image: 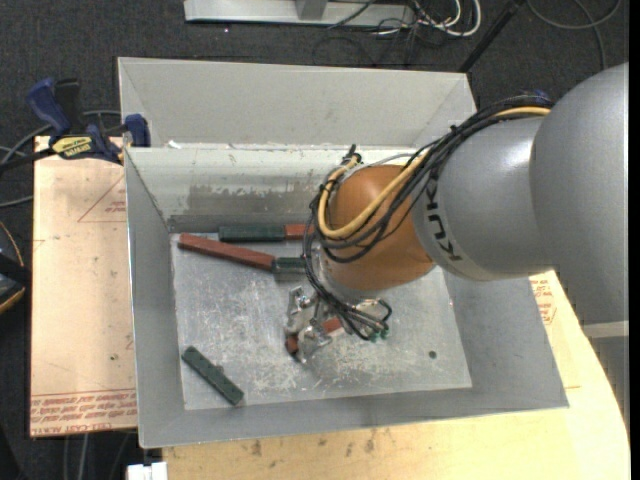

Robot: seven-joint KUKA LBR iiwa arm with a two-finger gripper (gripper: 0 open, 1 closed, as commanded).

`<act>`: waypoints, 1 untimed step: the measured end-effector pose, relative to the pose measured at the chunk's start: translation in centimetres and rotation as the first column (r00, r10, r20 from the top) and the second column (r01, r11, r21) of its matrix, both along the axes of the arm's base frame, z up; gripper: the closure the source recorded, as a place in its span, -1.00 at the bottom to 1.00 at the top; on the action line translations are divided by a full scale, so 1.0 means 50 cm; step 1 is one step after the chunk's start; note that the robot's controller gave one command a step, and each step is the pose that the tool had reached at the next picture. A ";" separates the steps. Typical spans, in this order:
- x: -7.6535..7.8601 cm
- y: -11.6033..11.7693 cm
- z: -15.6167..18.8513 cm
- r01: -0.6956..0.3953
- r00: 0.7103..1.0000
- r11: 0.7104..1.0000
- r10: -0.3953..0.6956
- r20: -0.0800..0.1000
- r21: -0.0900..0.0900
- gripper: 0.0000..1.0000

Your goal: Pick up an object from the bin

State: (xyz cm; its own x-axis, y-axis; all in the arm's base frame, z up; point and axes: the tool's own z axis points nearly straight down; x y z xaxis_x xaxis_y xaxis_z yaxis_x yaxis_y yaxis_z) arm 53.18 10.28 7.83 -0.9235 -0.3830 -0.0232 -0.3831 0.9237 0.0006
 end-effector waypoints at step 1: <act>0.000 0.000 0.000 0.000 1.000 1.000 0.000 0.000 0.000 1.00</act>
Offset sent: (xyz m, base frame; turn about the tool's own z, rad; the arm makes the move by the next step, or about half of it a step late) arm 0.0244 0.0103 0.2066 0.0162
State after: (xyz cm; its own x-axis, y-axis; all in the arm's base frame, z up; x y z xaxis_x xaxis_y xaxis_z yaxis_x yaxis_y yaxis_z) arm 53.18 10.28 7.82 -0.9235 -0.3829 -0.0233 -0.3830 0.9237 0.0007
